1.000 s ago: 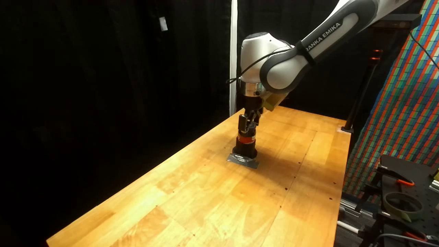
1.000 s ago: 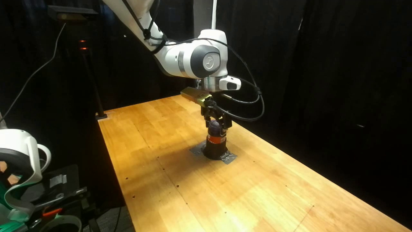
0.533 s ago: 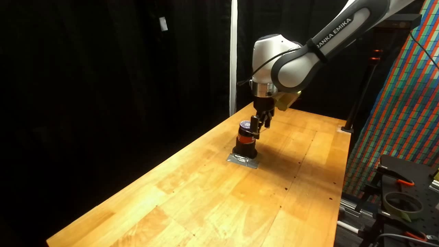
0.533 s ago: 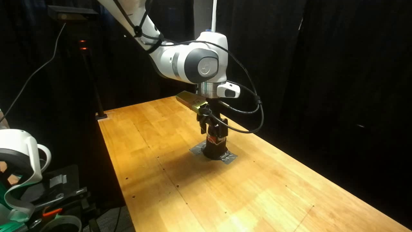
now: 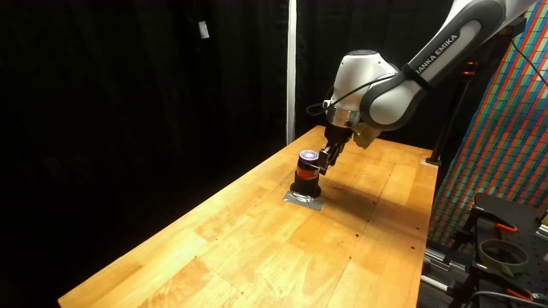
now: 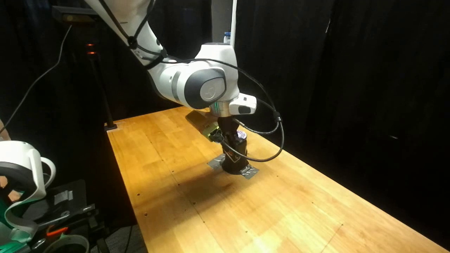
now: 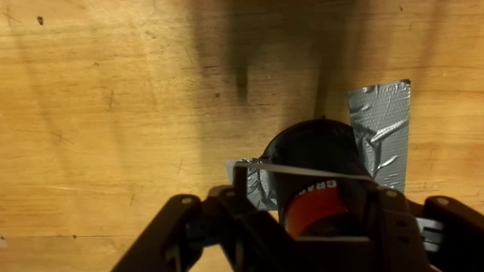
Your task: Put the rubber band on the brown cup
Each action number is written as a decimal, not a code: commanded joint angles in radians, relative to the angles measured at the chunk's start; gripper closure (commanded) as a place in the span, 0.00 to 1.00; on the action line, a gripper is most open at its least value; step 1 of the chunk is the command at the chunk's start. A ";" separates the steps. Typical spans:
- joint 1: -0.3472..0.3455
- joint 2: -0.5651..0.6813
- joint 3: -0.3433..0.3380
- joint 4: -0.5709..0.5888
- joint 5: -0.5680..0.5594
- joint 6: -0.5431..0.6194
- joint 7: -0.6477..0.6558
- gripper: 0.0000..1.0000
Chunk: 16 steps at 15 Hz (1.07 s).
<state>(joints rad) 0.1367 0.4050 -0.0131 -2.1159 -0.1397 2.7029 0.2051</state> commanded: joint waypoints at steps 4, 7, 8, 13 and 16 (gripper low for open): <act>-0.009 -0.122 -0.043 -0.277 -0.023 0.353 -0.044 0.88; -0.036 -0.115 -0.032 -0.360 -0.037 0.588 -0.085 0.95; -0.048 -0.106 -0.024 -0.382 -0.042 0.672 -0.100 0.99; -0.147 -0.053 0.058 -0.473 -0.078 1.031 -0.194 0.90; -0.201 -0.008 0.077 -0.494 -0.190 1.184 -0.194 0.91</act>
<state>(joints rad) -0.0019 0.3714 0.0373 -2.5686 -0.2428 3.7446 0.0329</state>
